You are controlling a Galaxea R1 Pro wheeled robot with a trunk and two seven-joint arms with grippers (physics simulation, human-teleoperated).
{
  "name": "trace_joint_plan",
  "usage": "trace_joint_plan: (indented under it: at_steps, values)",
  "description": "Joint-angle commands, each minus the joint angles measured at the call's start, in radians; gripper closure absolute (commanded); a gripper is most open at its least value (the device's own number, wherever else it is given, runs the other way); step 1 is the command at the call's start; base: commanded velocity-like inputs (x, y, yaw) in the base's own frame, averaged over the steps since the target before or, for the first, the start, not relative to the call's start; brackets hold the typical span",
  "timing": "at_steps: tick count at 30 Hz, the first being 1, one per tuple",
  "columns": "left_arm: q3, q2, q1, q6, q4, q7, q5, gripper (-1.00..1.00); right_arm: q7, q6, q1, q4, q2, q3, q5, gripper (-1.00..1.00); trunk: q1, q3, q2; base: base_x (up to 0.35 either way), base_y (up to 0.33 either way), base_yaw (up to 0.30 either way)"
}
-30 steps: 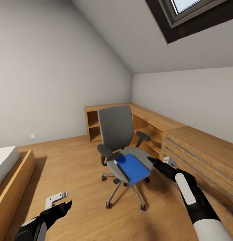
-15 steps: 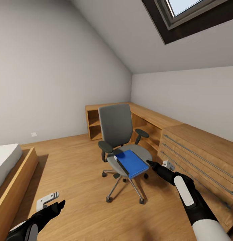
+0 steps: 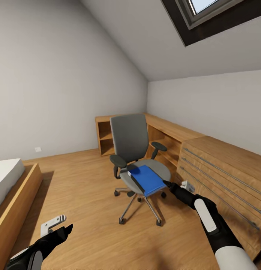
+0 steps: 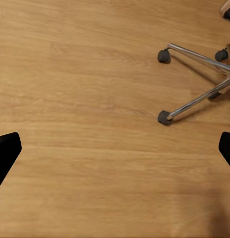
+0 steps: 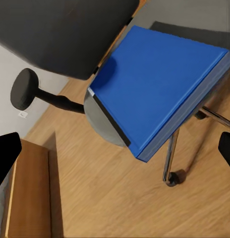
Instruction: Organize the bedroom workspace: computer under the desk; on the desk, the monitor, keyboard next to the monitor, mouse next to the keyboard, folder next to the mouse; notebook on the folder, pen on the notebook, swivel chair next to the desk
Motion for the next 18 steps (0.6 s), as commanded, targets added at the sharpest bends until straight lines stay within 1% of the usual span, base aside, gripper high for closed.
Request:
trace_joint_plan:
  at_steps: [1,3,4,5,8,11,12,14,16,17,18]
  values:
    - [0.003,-0.001,-0.001,0.006,-0.001,-0.003,0.005,-1.0,0.004,-0.003,-0.001,0.002,0.001,-0.002,-0.001,-1.0,0.004,-0.004,-0.008,0.0,0.0,0.0]
    - [0.003,-0.001,-0.001,0.006,-0.001,-0.003,0.005,-1.0,0.003,-0.026,-0.001,0.011,0.001,-0.001,0.0,-1.0,0.011,-0.011,-0.022,0.0,0.0,0.0]
    - [0.003,-0.002,-0.001,0.006,-0.001,-0.003,0.005,-1.0,-0.001,-0.099,-0.001,0.046,0.008,0.004,0.002,-1.0,0.015,-0.014,-0.029,0.0,0.0,0.0]
    - [0.003,-0.002,-0.001,0.006,-0.001,-0.003,0.005,-1.0,-0.002,-0.121,-0.001,0.059,0.01,0.004,0.002,-1.0,0.019,-0.017,-0.036,0.0,0.0,0.0]
    - [0.003,-0.002,-0.001,0.006,-0.001,-0.003,0.005,-1.0,-0.003,-0.241,-0.001,0.135,0.026,0.006,-0.002,-1.0,0.031,-0.026,-0.057,0.0,0.0,0.0]
    - [0.003,-0.002,-0.001,0.006,-0.001,-0.003,0.005,-1.0,-0.004,-0.277,-0.001,0.154,0.04,0.003,-0.004,-1.0,0.042,-0.036,-0.078,0.0,0.0,0.0]
    - [0.002,-0.003,-0.001,0.006,-0.001,-0.002,0.005,-1.0,-0.004,-0.29,-0.001,0.161,0.05,0.0,-0.011,-1.0,0.046,-0.039,-0.085,0.0,0.0,0.0]
    - [0.002,-0.003,-0.001,0.006,-0.001,-0.002,0.005,-1.0,-0.004,-0.299,-0.002,0.166,0.06,-0.008,-0.028,-1.0,0.054,-0.045,-0.099,0.0,0.0,0.0]
    - [0.002,-0.003,-0.001,0.006,-0.001,-0.002,0.005,-1.0,-0.004,-0.305,-0.002,0.17,0.067,-0.019,-0.058,-1.0,0.061,-0.051,-0.113,0.0,0.0,0.0]
    - [0.002,-0.003,-0.001,0.006,-0.001,-0.002,0.005,-1.0,-0.004,-0.307,-0.002,0.172,0.069,-0.025,-0.077,-1.0,0.065,-0.054,-0.12,0.0,0.0,0.0]
    - [0.002,-0.003,-0.001,0.006,-0.001,-0.001,0.005,-1.0,-0.004,-0.31,-0.002,0.181,0.073,-0.035,-0.121,-1.0,0.069,-0.058,-0.127,0.0,0.0,0.0]
